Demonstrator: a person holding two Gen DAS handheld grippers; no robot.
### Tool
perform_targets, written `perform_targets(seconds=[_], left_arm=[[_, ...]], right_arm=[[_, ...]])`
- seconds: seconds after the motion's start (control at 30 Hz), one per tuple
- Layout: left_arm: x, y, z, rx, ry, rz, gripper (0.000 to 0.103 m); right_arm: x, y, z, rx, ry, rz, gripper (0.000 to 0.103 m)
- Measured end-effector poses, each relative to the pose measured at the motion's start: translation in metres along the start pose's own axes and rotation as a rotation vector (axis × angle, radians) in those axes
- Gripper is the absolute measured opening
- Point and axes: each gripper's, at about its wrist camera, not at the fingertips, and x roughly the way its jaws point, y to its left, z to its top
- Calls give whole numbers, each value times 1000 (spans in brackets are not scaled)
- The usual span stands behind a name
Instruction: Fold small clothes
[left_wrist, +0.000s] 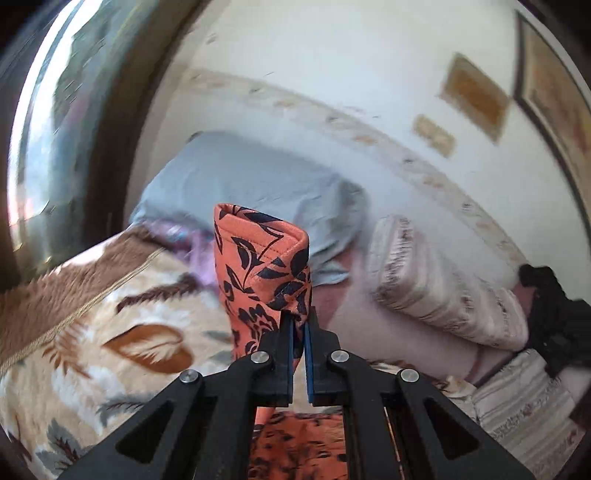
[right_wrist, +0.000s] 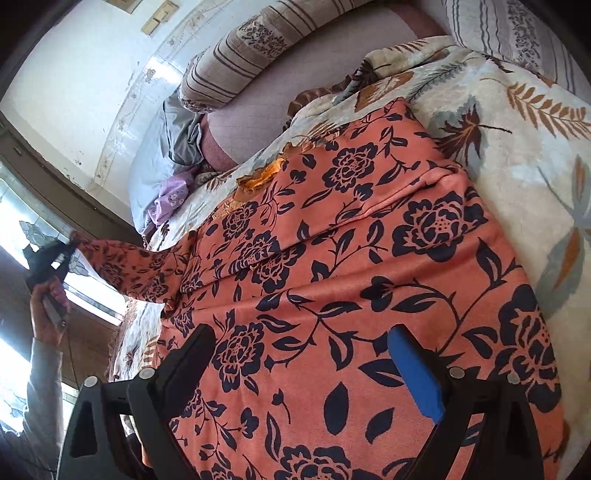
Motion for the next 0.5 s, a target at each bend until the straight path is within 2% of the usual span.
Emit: perform_targets(seconds=[0.07,0.13,0.23,0.27,0.33,0.37,0.43,0.5], left_arm=[[-9,-64,4,93,-16,-94,5],[-5,-119,-9,151,27,-190,5],[20,-187,-55,208,141,-282,5],[32,-206,-77,238,194,-301,9],[62,-232,-132,294,317,-315,50],[80,-238,-162,334,404,-313,84],[103,-234,-219,395,553,-252,84],[118,-205,-250,394,645,-160,76]], right_arm=[[-7,-5,0,23,-26,21,96],[-16,-10,0,49,-52,41,96],[-28,-18,0,83,-79,67,96],[-31,-20,0,94,-86,72,96],[-38,-26,1,112,-96,78,96],[-40,-28,2,117,-95,78,96],[-46,-33,5,129,-98,73,96],[-55,-38,9,136,-111,75,96]])
